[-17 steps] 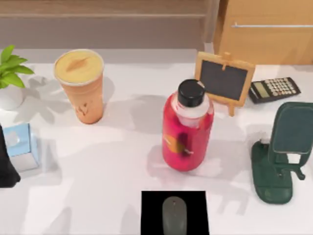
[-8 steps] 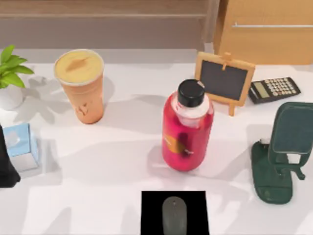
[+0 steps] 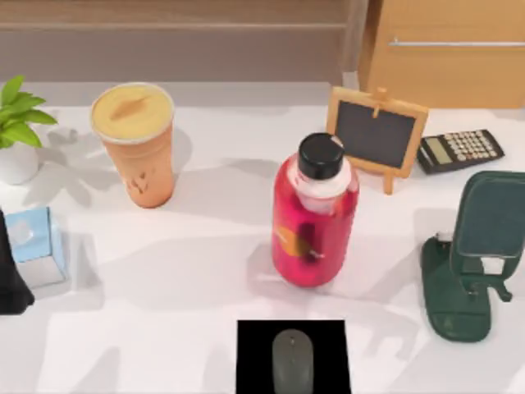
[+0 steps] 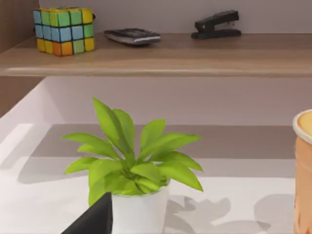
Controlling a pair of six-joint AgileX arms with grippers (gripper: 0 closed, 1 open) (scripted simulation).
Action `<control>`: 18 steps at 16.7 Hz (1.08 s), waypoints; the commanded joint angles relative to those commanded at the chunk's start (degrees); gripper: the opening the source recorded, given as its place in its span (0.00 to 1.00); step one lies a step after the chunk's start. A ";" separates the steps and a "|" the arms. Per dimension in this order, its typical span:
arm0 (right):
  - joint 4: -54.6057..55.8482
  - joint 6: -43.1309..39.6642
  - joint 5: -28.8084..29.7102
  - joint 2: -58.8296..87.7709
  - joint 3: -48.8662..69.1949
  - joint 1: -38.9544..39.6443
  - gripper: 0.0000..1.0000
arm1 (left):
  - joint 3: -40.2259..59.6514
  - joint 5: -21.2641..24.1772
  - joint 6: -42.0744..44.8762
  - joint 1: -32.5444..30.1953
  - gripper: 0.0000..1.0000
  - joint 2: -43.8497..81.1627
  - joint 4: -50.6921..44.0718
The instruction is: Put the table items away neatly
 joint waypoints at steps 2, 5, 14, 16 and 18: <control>4.14 0.01 0.00 1.58 -2.33 0.03 1.00 | 0.00 0.00 0.00 0.00 1.00 0.00 0.00; 9.26 0.05 0.02 3.71 -5.38 0.03 1.00 | 0.00 0.00 0.00 0.00 1.00 0.00 0.00; 9.96 0.04 0.03 4.06 -5.84 0.02 0.70 | 0.00 0.00 0.00 0.00 1.00 0.00 0.00; 9.96 0.04 0.03 4.06 -5.84 0.02 0.55 | 0.00 0.00 0.00 0.00 1.00 0.00 0.00; 9.96 0.04 0.03 4.06 -5.84 0.02 0.40 | 0.00 0.00 0.00 0.00 1.00 0.00 0.00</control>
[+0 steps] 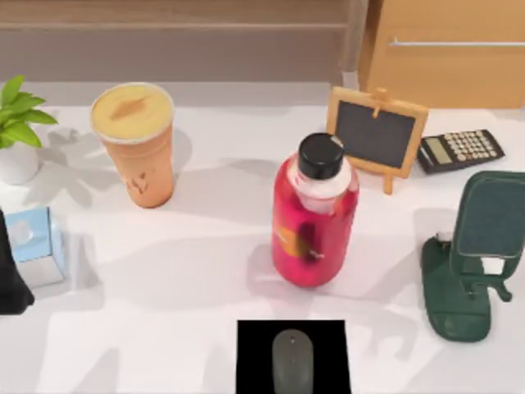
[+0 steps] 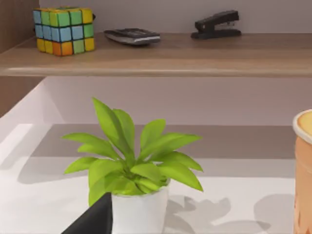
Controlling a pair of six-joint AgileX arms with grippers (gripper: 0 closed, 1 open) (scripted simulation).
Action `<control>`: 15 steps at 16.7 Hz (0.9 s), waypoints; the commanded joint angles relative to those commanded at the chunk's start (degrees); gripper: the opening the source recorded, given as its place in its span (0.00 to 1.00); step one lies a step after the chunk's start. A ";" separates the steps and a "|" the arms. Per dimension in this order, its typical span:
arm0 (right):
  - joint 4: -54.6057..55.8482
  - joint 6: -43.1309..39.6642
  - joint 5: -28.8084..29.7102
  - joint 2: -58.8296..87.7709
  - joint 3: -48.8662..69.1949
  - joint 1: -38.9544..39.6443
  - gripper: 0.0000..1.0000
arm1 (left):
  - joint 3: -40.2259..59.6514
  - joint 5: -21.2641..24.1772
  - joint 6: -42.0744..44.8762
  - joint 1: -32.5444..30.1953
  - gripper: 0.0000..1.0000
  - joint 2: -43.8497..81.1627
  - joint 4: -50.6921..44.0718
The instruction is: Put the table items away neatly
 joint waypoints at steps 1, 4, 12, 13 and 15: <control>0.00 0.00 0.00 0.00 0.00 0.00 0.32 | 0.00 0.00 0.00 0.00 1.00 0.00 0.00; 0.00 0.00 0.00 0.00 0.00 0.00 0.10 | 0.00 0.00 0.00 0.00 1.00 0.00 0.00; 0.00 0.00 0.00 0.00 0.00 0.00 0.00 | 0.00 0.00 0.00 0.00 1.00 0.00 0.00; 0.00 0.00 0.00 0.00 0.00 0.00 0.00 | 0.00 0.00 0.00 0.00 1.00 0.00 0.00; -1.50 0.58 -0.56 -1.71 0.30 0.14 0.00 | 0.00 0.00 0.00 0.00 1.00 0.00 0.00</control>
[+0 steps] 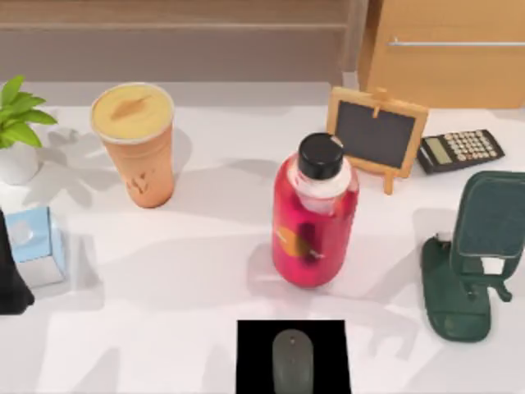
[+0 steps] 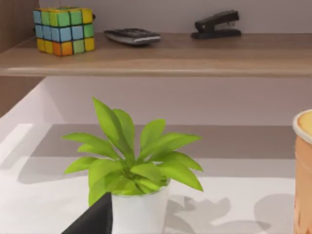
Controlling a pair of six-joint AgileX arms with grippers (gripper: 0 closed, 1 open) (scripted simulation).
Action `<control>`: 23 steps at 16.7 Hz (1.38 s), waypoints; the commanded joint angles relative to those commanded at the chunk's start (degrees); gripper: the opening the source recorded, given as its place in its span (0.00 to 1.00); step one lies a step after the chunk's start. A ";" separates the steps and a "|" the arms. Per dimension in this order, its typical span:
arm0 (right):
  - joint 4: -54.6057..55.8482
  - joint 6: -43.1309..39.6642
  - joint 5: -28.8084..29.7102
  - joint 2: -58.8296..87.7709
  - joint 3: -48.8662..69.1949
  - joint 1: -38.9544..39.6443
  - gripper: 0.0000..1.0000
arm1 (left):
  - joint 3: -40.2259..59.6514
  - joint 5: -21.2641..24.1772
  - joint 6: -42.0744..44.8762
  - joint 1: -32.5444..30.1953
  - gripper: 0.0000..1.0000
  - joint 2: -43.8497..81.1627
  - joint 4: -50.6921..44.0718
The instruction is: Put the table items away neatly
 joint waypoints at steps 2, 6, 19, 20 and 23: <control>-1.53 -0.04 0.03 -0.60 0.85 -0.01 0.00 | 0.00 0.00 0.00 0.00 1.00 0.00 0.00; -5.42 -0.08 -0.02 -2.37 3.01 -0.01 0.00 | 0.00 0.00 0.00 0.00 1.00 0.00 0.00; -3.76 21.09 14.13 -20.48 1.52 19.39 0.00 | 0.00 0.00 0.00 0.00 1.00 0.00 0.00; -2.95 26.23 17.01 -24.84 0.30 24.17 0.00 | 0.00 0.00 0.00 0.00 1.00 0.00 0.00; 0.33 44.42 25.85 -39.00 -5.16 40.85 0.00 | 0.00 0.00 0.00 0.00 1.00 0.00 0.00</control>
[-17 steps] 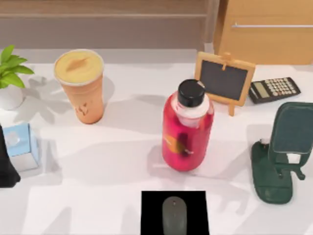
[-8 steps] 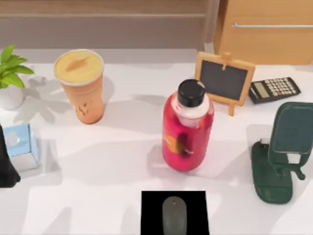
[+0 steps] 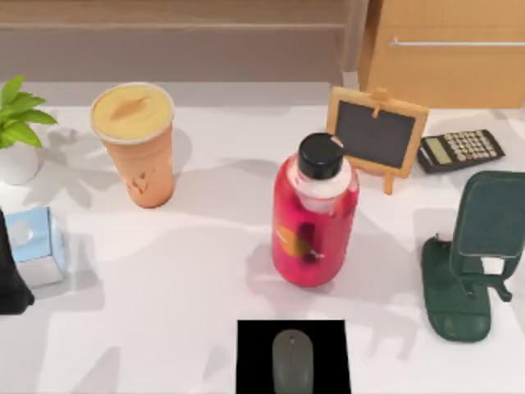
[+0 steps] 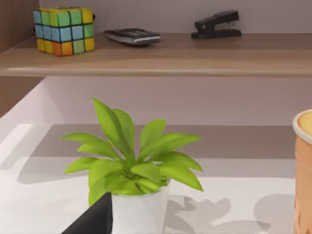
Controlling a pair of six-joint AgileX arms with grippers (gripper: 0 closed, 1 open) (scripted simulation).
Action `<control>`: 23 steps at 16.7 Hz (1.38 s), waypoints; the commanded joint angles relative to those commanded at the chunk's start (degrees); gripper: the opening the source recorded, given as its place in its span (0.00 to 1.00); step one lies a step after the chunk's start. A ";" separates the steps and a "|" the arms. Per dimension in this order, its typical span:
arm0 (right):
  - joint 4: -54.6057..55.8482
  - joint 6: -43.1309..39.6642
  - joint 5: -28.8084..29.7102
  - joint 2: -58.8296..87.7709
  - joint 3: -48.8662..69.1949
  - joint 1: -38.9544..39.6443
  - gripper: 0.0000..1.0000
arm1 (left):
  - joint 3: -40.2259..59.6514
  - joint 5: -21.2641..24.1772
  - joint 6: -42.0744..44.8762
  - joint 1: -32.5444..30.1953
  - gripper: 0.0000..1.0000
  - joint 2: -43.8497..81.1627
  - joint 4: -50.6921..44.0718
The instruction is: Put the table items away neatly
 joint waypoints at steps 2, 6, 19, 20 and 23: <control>2.52 11.98 5.80 -9.01 -5.28 11.35 0.00 | 0.00 0.00 0.00 0.00 1.00 0.00 0.00; 7.88 29.68 15.99 -22.31 -19.26 28.96 0.00 | 0.00 0.00 0.00 0.00 1.00 0.00 0.00; 17.54 41.60 25.70 -34.26 -41.22 45.41 0.00 | 0.00 0.00 0.00 0.00 1.00 0.00 0.00; 17.43 41.62 25.58 -34.01 -41.12 45.19 0.00 | 0.00 0.00 0.00 0.00 1.00 0.00 0.00; 18.23 41.29 24.50 -34.19 -41.55 44.21 0.00 | 0.00 0.00 0.00 0.00 1.00 0.00 0.00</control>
